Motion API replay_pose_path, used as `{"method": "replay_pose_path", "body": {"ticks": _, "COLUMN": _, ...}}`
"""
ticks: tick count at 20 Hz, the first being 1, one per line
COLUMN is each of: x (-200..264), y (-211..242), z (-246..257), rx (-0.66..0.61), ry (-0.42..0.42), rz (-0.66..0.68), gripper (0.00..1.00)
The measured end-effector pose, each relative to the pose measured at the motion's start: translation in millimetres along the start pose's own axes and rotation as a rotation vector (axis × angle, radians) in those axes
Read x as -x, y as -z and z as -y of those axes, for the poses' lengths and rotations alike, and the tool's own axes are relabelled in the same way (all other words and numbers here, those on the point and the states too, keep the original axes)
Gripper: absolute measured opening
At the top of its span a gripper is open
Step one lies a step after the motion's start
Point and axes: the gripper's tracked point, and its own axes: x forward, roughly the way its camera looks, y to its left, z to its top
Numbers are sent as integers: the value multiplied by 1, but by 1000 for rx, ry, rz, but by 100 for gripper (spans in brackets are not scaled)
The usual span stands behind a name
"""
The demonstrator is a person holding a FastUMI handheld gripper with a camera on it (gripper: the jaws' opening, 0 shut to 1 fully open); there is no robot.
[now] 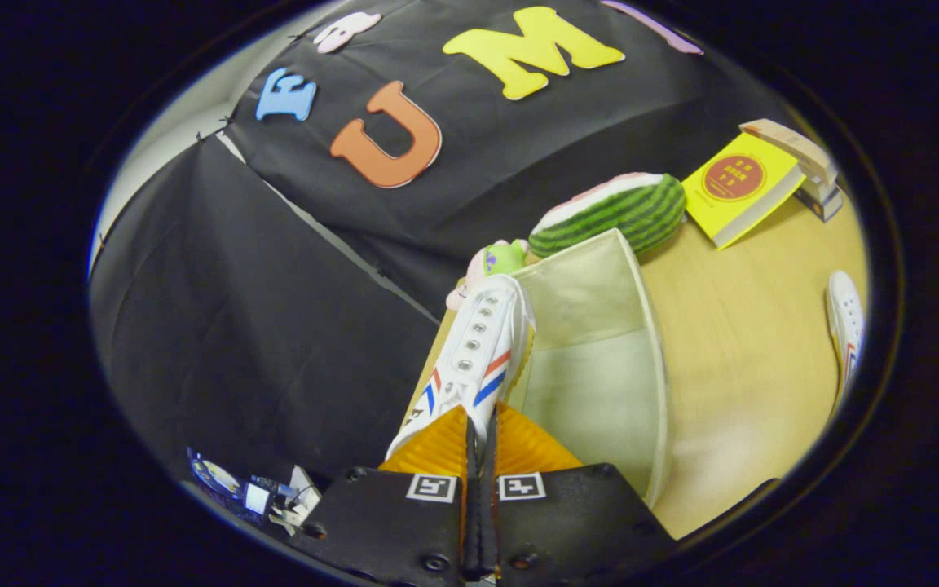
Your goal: Open the storage box then place both shoes into the box .Put the left shoe in first, then the right shoe, with the right side of both shoes facing outward in a uniform manner.
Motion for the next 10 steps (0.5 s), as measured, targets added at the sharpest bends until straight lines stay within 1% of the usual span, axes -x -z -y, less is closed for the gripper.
{"method": "replay_pose_path", "body": {"ticks": 2, "x": -12, "y": 9, "z": 5, "rx": -4, "ry": 29, "rz": -29, "gripper": 5}}
{"method": "replay_pose_path", "body": {"ticks": 3, "x": -15, "y": 14, "z": 2, "rx": -4, "ry": 22, "rz": -48, "gripper": 6}}
{"method": "replay_pose_path", "body": {"ticks": 4, "x": -11, "y": 13, "z": -13, "rx": -4, "ry": -27, "rz": -33, "gripper": 7}}
{"method": "replay_pose_path", "body": {"ticks": 5, "x": -7, "y": 5, "z": -23, "rx": 5, "ry": -70, "rz": -3, "gripper": 38}}
{"method": "replay_pose_path", "body": {"ticks": 7, "x": 25, "y": -9, "z": -21, "rx": 62, "ry": -36, "rz": 19, "gripper": 100}}
{"method": "replay_pose_path", "body": {"ticks": 10, "x": 70, "y": -21, "z": -15, "rx": 142, "ry": 6, "rz": 25, "gripper": 100}}
